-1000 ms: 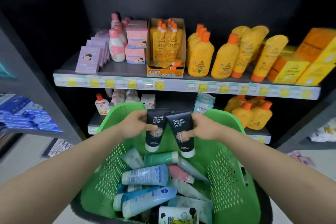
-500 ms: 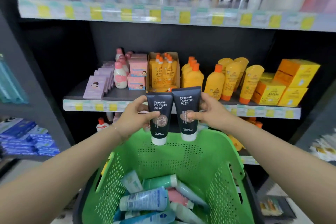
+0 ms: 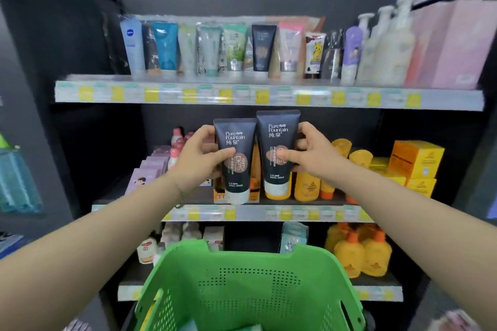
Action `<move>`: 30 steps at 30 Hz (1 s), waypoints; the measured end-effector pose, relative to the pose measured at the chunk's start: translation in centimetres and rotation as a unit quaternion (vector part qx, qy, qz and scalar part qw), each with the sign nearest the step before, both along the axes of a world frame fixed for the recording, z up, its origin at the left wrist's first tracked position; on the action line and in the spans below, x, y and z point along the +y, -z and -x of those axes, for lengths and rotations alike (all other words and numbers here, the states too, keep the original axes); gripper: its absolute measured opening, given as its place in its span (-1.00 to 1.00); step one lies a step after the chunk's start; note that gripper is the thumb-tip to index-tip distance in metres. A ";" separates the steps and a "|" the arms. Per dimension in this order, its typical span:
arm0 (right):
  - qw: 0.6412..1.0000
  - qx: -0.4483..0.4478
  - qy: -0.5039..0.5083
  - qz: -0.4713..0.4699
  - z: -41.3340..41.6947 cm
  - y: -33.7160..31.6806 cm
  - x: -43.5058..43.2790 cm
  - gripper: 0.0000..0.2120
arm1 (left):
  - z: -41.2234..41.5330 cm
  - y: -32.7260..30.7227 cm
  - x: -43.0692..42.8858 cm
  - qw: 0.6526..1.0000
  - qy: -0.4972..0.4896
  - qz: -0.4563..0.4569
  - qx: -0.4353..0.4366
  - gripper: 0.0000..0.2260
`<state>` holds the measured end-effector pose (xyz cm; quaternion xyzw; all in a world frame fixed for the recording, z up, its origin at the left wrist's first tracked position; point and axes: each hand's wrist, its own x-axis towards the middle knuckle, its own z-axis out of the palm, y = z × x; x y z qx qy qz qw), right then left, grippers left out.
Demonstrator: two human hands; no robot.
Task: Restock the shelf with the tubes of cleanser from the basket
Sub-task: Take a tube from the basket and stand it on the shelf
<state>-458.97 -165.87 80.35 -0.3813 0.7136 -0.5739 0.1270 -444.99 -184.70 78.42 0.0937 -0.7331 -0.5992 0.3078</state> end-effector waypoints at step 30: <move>0.986 0.073 0.049 0.139 2.3 -13.8 -1.7 -0.65 | 4.1 -16.6 -1.3 0.994 0.000 0.044 0.097 -0.77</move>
